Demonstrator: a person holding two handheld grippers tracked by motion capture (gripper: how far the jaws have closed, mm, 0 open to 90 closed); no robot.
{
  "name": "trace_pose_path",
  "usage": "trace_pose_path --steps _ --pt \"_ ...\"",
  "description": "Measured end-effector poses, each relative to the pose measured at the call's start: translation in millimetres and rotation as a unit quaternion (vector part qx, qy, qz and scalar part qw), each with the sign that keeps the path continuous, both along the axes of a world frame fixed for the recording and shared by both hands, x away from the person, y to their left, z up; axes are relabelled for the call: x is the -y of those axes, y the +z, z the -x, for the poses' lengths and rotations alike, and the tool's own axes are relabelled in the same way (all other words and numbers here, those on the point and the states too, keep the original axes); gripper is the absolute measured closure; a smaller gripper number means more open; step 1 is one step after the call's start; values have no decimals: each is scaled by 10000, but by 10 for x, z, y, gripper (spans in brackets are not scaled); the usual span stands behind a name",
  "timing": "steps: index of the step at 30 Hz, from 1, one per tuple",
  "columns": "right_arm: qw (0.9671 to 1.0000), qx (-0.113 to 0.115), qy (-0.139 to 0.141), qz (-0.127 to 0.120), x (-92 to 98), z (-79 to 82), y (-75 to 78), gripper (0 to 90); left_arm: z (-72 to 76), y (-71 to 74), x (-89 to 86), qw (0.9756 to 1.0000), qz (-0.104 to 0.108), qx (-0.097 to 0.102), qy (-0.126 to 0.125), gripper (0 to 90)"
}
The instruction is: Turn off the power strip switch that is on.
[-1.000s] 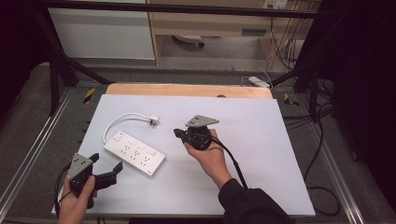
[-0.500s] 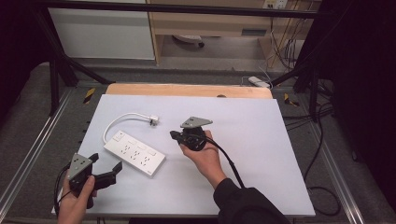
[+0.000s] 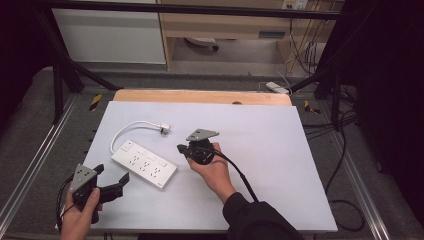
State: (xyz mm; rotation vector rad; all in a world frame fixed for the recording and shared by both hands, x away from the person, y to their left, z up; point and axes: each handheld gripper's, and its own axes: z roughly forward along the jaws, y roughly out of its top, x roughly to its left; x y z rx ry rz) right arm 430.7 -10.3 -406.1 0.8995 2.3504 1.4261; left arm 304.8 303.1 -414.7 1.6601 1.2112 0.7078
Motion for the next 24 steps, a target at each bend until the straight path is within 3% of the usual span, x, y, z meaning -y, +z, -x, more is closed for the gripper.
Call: trace_pose_path --steps 9,15,24 --pt "9999 -105 26 44 -106 2 -74 900 0 -9 -12 10000 -17 -47 4 55" --pt "9999 -91 7 -88 -165 -13 -101 900 -16 -24 -17 9999 -88 -91 8 55" --pt "10000 19 26 -38 -228 64 -173 900 -5 -36 -10 9999 -97 -127 46 55"
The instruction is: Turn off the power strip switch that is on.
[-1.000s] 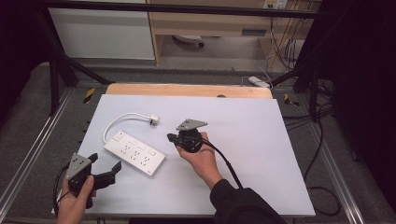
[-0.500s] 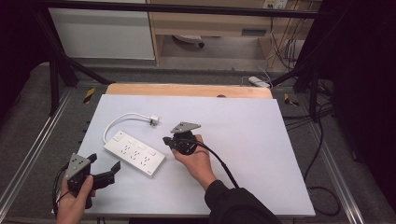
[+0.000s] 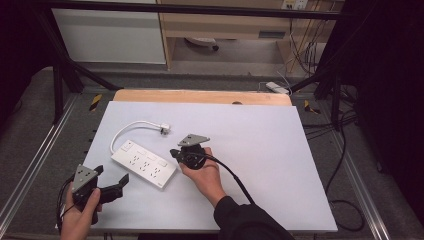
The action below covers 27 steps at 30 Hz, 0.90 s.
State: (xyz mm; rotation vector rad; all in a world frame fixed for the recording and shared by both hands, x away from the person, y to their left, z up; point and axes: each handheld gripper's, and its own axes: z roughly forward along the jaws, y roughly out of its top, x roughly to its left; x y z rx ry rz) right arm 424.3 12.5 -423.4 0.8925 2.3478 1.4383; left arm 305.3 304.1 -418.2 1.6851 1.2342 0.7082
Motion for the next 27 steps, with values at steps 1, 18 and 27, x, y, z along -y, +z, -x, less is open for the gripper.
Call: trace_pose_path --steps 1,18,27 --pt "10000 18 -3 -23 -6 10 -4 900 -6 -1 -3 10000 -25 24 -5 55" --pt "9996 48 -109 -245 1 104 -168 900 -5 2 -15 10000 -44 24 35 55" --pt "9996 -43 -65 -266 -69 112 -247 900 -7 0 -12 10000 -58 -26 33 56"
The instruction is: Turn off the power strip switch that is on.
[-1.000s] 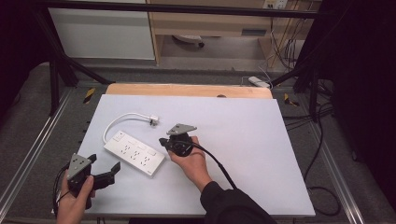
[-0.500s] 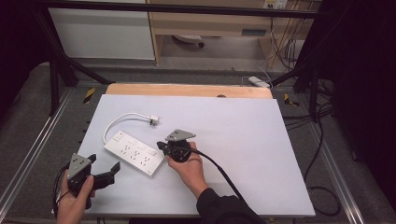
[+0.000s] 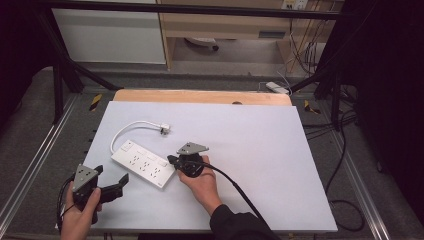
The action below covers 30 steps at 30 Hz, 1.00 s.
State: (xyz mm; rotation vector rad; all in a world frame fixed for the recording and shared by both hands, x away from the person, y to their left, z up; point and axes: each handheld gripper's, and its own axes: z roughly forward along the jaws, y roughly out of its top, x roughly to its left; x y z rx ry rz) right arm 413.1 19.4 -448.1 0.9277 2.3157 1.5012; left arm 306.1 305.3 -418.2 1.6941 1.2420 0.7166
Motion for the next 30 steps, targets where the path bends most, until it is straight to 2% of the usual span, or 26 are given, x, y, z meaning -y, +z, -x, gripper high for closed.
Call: trace_pose_path --steps 30 --pt "10000 -27 59 2 -125 23 -53 900 -6 0 -18 10000 2 1 -8 55"
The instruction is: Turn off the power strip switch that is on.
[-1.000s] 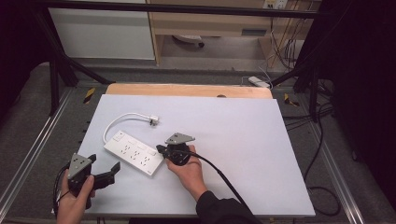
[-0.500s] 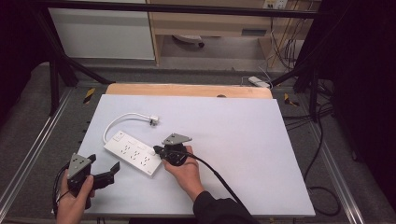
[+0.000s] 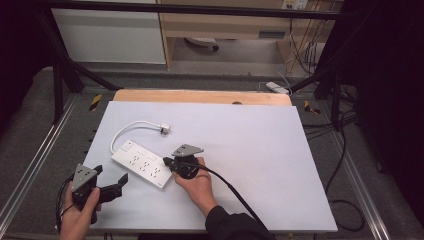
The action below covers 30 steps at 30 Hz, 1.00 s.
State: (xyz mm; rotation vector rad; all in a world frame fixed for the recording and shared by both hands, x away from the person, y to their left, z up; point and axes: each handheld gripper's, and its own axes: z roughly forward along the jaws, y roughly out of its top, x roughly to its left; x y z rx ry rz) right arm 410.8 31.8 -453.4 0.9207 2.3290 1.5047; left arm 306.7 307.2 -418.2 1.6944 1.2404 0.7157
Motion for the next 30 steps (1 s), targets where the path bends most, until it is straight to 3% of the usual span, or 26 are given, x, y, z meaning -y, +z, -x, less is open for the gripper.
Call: trace_pose_path --steps 12,30 --pt "10000 10 29 45 -13 -2 -14 900 -4 -3 7 10000 -43 -2 -54 55" --pt "9995 270 144 127 -58 27 -43 900 -4 -1 12 10000 -8 -25 -38 55"
